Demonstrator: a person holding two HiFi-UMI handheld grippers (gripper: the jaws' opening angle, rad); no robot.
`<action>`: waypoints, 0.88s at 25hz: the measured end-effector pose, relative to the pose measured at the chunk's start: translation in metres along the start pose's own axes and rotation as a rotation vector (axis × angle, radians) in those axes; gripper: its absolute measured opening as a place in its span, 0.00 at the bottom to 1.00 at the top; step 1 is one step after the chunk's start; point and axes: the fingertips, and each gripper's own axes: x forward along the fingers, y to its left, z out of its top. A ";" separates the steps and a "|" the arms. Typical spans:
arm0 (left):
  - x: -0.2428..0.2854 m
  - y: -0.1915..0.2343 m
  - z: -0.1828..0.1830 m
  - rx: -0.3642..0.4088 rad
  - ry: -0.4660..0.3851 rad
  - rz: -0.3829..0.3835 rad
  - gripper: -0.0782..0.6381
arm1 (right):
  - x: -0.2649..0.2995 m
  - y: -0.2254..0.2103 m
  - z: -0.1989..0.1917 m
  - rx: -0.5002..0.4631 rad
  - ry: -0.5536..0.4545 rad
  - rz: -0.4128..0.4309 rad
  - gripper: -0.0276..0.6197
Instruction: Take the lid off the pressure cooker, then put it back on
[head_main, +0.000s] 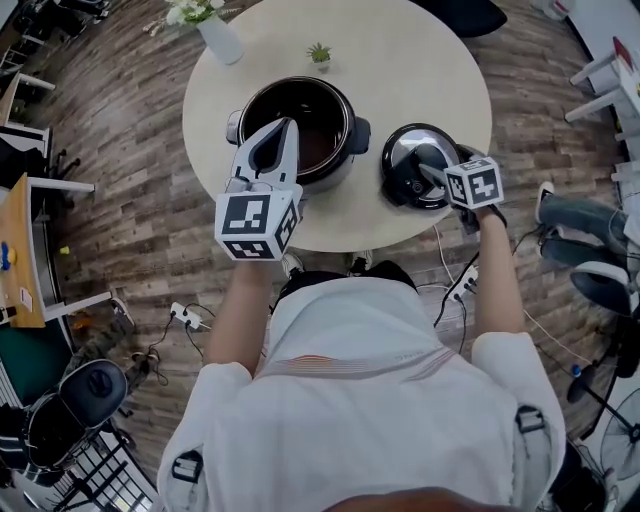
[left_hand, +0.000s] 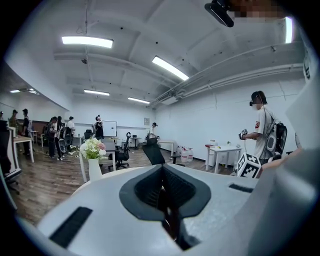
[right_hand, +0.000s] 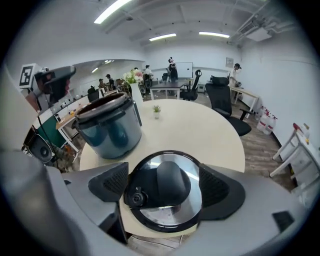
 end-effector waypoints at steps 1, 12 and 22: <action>-0.003 0.002 -0.002 -0.005 0.001 0.011 0.12 | 0.012 -0.002 -0.006 -0.001 0.021 0.008 0.69; -0.022 0.007 -0.022 -0.040 0.031 0.064 0.12 | 0.076 -0.011 -0.047 -0.063 0.205 0.036 0.68; -0.023 0.004 -0.028 -0.048 0.035 0.061 0.12 | 0.084 -0.014 -0.050 -0.101 0.213 0.009 0.49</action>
